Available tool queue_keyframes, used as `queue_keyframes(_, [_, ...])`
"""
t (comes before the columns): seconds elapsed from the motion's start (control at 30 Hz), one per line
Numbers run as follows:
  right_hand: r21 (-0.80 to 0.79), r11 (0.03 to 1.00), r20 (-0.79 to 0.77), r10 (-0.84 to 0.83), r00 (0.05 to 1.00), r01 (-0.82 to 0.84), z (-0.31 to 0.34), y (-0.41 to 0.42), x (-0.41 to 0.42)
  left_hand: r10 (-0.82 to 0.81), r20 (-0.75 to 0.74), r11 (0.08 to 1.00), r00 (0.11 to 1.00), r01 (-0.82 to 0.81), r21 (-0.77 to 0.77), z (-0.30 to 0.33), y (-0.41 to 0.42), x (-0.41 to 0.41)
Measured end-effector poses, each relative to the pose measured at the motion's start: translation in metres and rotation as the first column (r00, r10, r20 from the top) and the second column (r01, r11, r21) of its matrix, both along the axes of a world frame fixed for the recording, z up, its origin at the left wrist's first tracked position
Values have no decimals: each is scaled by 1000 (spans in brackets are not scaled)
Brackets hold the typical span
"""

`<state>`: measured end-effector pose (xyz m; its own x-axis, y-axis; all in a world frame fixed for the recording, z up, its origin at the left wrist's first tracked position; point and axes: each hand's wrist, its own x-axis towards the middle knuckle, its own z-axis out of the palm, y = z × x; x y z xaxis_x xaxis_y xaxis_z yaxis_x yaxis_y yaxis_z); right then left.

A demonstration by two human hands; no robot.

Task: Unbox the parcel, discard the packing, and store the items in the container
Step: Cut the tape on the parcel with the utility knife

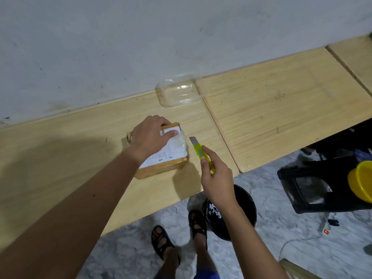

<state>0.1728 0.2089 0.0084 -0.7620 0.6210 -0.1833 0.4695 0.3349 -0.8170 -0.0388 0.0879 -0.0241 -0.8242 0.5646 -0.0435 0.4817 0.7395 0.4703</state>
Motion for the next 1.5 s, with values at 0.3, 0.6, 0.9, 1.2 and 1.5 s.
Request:
queue_keyframes(0.3, [55, 996, -7, 67, 998, -66, -5, 5, -33, -18, -33, 1000, 999, 18, 5, -12, -7, 6])
queue_keyframes(0.6, [100, 989, -20, 110, 994, -107, -9, 16, -46, 48, 12, 999, 999, -48, 6, -7, -5, 6])
queue_keyframes(0.9, [170, 953, 32, 250, 968, -252, -3, 25, -45, 91, 32, 996, 995, -91, 17, -7, -3, 6])
queue_keyframes(1.2, [197, 913, 187, 322, 928, -357, 20, 34, -23, 121, 32, 992, 992, -122, 22, -2, 0, 11])
queue_keyframes(1.5, [217, 911, 188, 313, 931, -350, 28, 23, 8, 118, 45, 993, 992, -119, 20, 3, 0, 12])
